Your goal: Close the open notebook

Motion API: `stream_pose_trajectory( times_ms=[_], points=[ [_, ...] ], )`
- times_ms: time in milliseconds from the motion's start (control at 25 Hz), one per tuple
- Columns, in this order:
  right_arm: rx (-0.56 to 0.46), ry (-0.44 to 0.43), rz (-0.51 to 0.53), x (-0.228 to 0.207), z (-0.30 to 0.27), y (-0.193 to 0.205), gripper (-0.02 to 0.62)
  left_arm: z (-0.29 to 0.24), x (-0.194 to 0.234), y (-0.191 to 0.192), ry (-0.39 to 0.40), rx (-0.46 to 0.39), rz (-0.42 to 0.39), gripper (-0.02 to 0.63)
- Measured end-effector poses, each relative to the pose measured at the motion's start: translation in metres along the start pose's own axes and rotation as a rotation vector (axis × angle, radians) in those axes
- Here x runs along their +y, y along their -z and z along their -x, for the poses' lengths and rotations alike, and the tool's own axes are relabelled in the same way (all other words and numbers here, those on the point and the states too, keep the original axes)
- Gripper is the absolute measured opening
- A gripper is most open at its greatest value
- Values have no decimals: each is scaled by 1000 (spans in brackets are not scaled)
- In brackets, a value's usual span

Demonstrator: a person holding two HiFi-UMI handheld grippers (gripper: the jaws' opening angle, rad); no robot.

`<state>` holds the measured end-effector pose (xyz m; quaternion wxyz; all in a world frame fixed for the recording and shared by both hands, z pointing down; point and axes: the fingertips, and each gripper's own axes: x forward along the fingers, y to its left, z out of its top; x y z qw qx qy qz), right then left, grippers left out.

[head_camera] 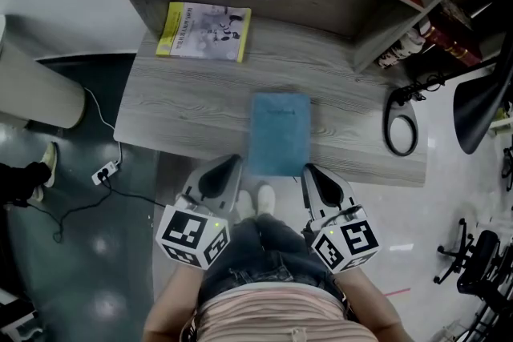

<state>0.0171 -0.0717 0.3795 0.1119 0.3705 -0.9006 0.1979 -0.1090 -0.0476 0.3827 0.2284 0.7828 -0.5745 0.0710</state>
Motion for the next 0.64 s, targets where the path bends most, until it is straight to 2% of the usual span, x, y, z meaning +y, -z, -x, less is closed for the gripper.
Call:
stream_pose_trajectory(
  times_ms=[640],
  points=[
    [-29, -41, 16, 15, -2, -10, 8, 22, 12, -4, -51, -37, 26, 11]
  ],
)
